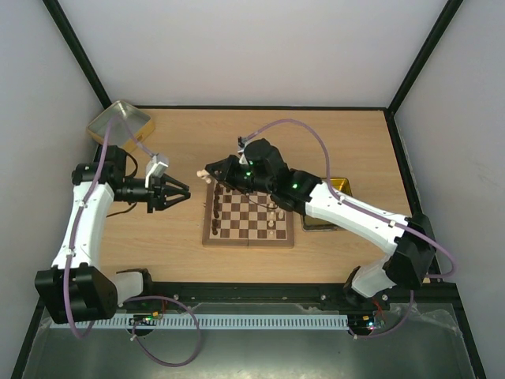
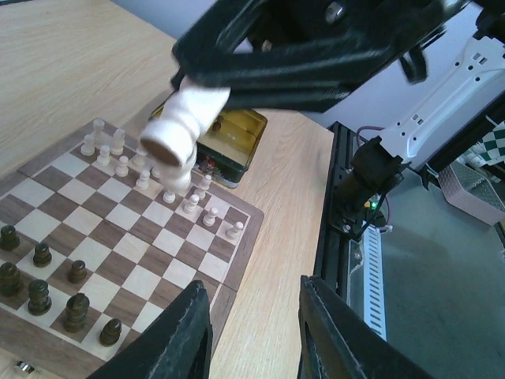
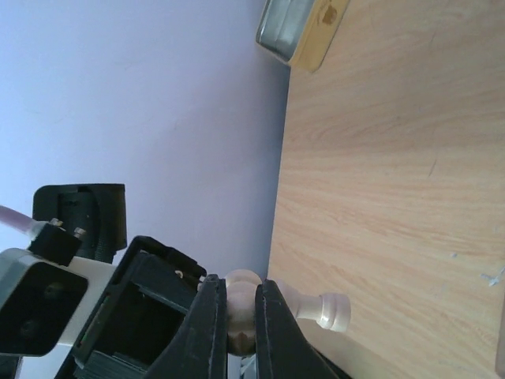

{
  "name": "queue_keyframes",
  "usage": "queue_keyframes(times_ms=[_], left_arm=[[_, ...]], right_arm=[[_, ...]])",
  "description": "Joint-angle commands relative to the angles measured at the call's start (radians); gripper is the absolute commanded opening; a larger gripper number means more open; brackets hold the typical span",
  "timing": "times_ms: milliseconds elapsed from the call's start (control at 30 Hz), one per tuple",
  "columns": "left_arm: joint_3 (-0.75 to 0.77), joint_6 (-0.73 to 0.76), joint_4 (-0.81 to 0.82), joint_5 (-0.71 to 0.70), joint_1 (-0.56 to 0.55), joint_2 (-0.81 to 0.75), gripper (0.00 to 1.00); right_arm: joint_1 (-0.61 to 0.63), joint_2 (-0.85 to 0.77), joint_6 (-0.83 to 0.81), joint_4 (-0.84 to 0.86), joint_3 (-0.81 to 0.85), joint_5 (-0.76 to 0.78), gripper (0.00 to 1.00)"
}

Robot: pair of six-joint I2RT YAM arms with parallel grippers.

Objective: Set up the chess pieces on the board
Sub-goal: Pick up the chess piece from the storage box.

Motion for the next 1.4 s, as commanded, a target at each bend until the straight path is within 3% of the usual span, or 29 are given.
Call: queue_keyframes(times_ms=[0,333,467,633,1367], left_arm=[[-0.020,0.037,0.007,0.062,0.008,-0.027,0.32],[-0.056,-0.044,0.106,0.045,0.010,-0.036,0.34],[-0.078,-0.139,0.199,0.030,0.010,-0.058,0.50],[-0.099,-0.242,0.295,0.023,0.008,-0.095,0.55],[-0.110,-0.275,0.332,0.017,-0.006,-0.108,0.50]], right_arm=[[-0.004,-0.015,0.115,0.196,-0.059,-0.105,0.02],[-0.004,0.008,0.181,0.283,-0.084,-0.151,0.02],[-0.001,0.016,0.194,0.298,-0.098,-0.168,0.02],[0.009,0.031,0.199,0.306,-0.104,-0.172,0.02],[0.047,0.093,0.223,0.342,-0.071,-0.195,0.02]])
